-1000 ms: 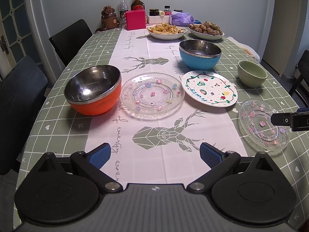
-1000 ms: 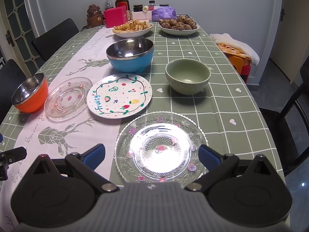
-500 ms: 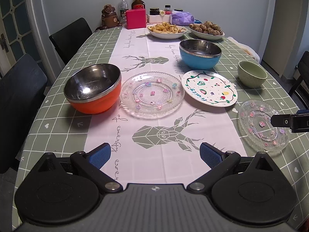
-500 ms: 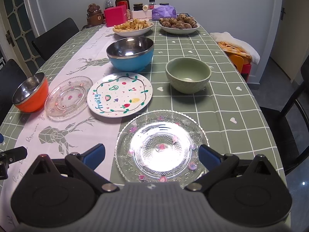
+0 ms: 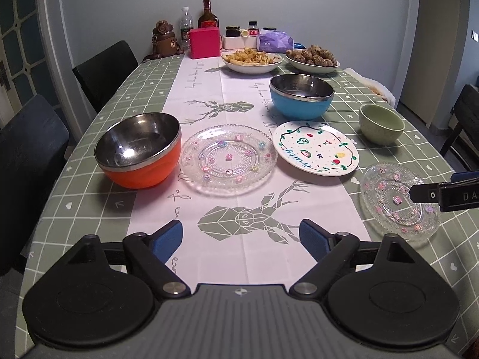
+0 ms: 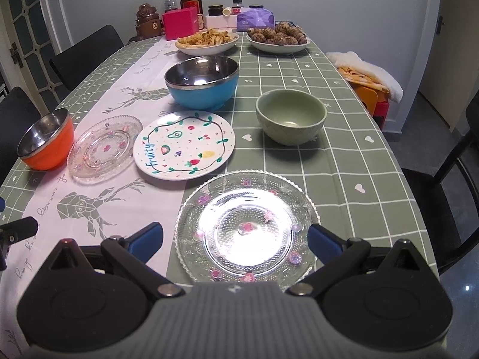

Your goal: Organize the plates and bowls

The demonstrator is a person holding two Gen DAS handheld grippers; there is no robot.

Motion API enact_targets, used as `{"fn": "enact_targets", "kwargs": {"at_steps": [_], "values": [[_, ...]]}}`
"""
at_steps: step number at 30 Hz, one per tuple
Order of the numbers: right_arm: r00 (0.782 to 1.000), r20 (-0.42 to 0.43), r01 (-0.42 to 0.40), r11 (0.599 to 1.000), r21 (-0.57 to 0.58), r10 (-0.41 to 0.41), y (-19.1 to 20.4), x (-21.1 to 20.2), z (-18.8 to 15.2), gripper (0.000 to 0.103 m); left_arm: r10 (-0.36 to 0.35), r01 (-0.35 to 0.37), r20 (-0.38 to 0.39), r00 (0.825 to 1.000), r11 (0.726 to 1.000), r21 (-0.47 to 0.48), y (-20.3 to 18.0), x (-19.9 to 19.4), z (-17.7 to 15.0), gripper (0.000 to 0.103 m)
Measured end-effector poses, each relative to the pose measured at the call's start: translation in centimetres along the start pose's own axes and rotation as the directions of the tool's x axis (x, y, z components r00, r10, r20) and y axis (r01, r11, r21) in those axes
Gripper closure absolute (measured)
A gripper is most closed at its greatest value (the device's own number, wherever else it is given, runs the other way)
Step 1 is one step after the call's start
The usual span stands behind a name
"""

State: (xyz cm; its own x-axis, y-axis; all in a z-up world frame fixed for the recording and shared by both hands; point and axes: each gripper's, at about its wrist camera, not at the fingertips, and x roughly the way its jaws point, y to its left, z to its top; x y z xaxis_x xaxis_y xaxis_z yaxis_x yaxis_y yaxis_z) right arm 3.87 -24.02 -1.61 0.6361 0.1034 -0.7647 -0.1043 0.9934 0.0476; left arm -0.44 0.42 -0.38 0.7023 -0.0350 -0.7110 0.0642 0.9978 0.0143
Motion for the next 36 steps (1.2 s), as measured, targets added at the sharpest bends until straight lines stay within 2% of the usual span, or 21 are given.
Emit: {"fn": "enact_targets", "kwargs": {"at_steps": [2, 4, 6, 8, 11, 12, 14, 16, 19, 22, 25, 27, 28, 36], "values": [[1.000, -0.009, -0.001, 1.000, -0.009, 0.001, -0.1, 0.1, 0.1, 0.002, -0.084, 0.084, -0.006, 0.996, 0.995, -0.049, 0.7, 0.1, -0.1, 0.014], [1.000, -0.010, -0.010, 1.000, 0.008, 0.010, -0.6, 0.2, 0.1, 0.003, -0.151, 0.147, -0.036, 0.988, 0.984, -0.096, 1.2, 0.5, 0.0, 0.016], [1.000, 0.016, -0.020, 0.999, 0.034, 0.019, -1.4, 0.1, 0.1, 0.003, -0.159, 0.153, -0.048, 0.986, 0.982, -0.109, 1.1, 1.0, -0.1, 0.016], [0.997, 0.067, -0.039, 0.998, 0.047, 0.036, -2.4, -0.1, 0.0, 0.003, -0.149, 0.145, -0.042, 0.988, 0.986, -0.085, 0.6, 1.4, -0.1, 0.021], [0.995, 0.103, -0.004, 0.997, 0.082, -0.004, -3.8, 0.0, 0.7, 0.003, -0.135, 0.132, -0.052, 0.990, 0.990, -0.049, -0.3, 2.3, 0.2, 0.029], [0.995, 0.102, 0.004, 0.996, 0.093, -0.014, -4.4, 0.1, 1.0, 0.005, -0.136, 0.134, -0.064, 0.989, 0.990, -0.041, -0.7, 2.5, 0.3, 0.031], [0.995, 0.095, 0.001, 0.992, 0.129, -0.013, -5.7, 0.6, 1.8, 0.025, -0.168, 0.166, -0.085, 0.982, 0.986, -0.033, -1.7, 3.1, 0.8, 0.036], [0.998, 0.063, -0.010, 0.985, 0.170, -0.001, -7.0, 1.5, 2.4, 0.035, -0.223, 0.219, -0.103, 0.969, 0.974, -0.052, -3.0, 3.9, 1.3, 0.041], [1.000, 0.003, -0.028, 0.978, 0.209, 0.028, -8.3, 3.1, 2.6, 0.060, -0.298, 0.284, -0.140, 0.944, 0.952, -0.111, -5.1, 5.9, 1.9, 0.047], [0.999, -0.052, -0.002, 0.972, 0.234, 0.015, -9.0, 4.4, 2.4, 0.062, -0.346, 0.313, -0.175, 0.922, 0.930, -0.192, -6.4, 8.4, 2.2, 0.058], [0.997, -0.075, -0.007, 0.968, 0.250, 0.026, -9.5, 5.0, 1.9, 0.065, -0.395, 0.337, -0.178, 0.901, 0.898, -0.285, -7.0, 10.2, 2.4, 0.059], [0.995, -0.089, -0.021, 0.964, 0.265, 0.047, -9.7, 5.3, 1.7, 0.073, -0.416, 0.348, -0.177, 0.892, 0.881, -0.319, -7.3, 11.0, 2.5, 0.060], [0.994, -0.098, -0.025, 0.962, 0.272, 0.053, -9.7, 5.4, 1.6, 0.075, -0.419, 0.349, -0.179, 0.890, 0.879, -0.325, -7.5, 11.3, 2.5, 0.061], [0.990, -0.131, -0.008, 0.935, 0.355, 0.058, -11.0, 6.1, 0.7, 0.075, -0.421, 0.346, -0.199, 0.885, 0.881, -0.322, -8.7, 12.4, 2.5, 0.070]]}}
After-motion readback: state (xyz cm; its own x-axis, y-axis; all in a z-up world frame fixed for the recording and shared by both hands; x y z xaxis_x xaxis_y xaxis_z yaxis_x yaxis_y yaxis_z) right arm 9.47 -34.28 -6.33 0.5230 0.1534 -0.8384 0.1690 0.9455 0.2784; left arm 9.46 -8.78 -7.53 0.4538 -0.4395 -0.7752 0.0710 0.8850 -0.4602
